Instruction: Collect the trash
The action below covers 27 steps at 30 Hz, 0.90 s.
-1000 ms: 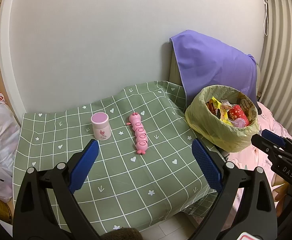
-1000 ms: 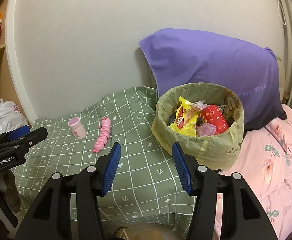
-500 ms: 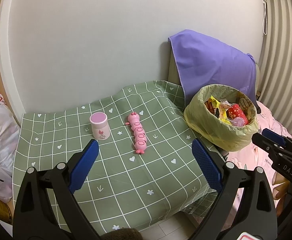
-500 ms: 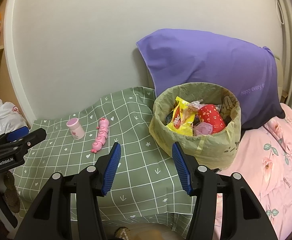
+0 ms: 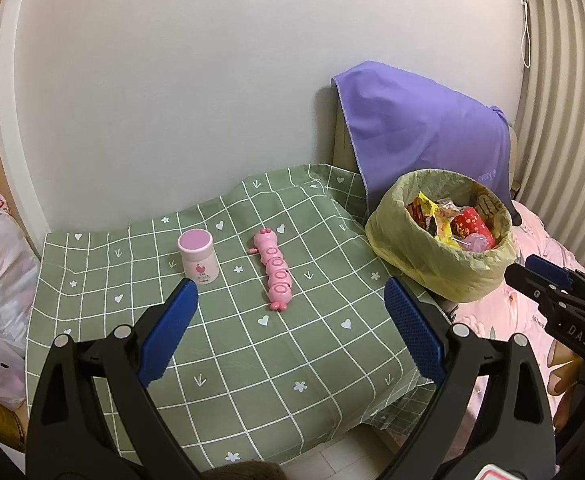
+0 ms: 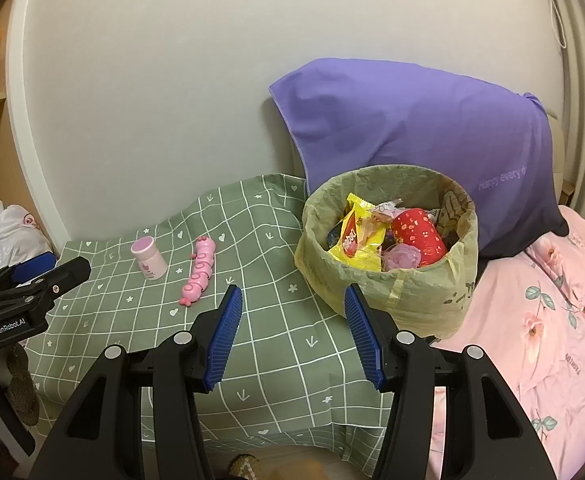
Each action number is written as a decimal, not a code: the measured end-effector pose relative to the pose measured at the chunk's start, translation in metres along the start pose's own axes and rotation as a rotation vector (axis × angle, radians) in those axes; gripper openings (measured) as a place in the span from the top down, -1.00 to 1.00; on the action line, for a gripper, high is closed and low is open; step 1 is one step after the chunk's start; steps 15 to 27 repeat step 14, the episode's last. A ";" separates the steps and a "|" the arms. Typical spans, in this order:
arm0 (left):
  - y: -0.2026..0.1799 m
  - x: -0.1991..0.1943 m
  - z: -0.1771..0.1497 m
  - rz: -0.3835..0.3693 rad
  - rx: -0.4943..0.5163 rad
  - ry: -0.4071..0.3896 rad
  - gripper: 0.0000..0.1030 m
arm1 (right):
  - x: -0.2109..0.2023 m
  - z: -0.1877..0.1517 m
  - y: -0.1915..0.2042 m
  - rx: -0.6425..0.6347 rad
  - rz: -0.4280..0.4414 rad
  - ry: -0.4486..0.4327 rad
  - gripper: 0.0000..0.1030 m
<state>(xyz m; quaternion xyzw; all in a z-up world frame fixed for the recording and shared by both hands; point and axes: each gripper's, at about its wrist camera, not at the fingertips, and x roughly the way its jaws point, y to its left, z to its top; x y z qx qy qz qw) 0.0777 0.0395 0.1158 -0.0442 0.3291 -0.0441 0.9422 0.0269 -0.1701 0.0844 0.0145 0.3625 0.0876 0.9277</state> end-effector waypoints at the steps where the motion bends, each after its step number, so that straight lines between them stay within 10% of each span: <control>1: 0.000 0.000 0.000 0.000 0.001 -0.002 -0.74 | 0.000 0.000 0.000 0.001 -0.003 0.000 0.02; 27: 0.043 0.022 0.002 0.119 -0.049 0.062 -0.74 | 0.043 0.005 0.026 -0.046 0.068 0.052 0.02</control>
